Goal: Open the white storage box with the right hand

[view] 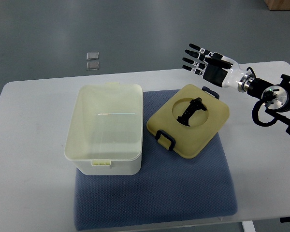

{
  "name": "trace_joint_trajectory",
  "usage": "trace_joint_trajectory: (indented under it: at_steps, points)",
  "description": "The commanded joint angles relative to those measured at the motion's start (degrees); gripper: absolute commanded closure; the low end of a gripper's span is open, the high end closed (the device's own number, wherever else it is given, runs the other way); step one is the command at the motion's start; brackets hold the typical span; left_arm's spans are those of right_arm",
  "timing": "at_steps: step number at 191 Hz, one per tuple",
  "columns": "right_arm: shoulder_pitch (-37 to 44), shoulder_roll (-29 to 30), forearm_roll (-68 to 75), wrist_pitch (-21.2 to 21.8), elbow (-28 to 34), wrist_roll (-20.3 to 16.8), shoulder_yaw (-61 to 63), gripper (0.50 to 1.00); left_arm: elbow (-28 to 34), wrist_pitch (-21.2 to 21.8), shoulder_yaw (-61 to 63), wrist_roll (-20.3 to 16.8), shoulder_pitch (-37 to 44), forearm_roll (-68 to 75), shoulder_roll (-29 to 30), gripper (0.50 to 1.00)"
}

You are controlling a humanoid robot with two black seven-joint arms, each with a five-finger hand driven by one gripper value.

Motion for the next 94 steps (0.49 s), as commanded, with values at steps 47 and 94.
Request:
trace_joint_trajectory:
  at_steps: [47, 94]
  points:
    - [-0.83, 1.87, 0.23, 0.28, -0.02, 0.58, 0.14, 0.570, 0.00, 0.00, 0.00, 0.00, 0.00, 0.00, 0.00, 0.500]
    - [-0.74, 2.13, -0.21, -0.07, -0.10, 0.58, 0.32, 0.570, 0.00, 0.00, 0.00, 0.00, 0.00, 0.00, 0.00, 0.500]
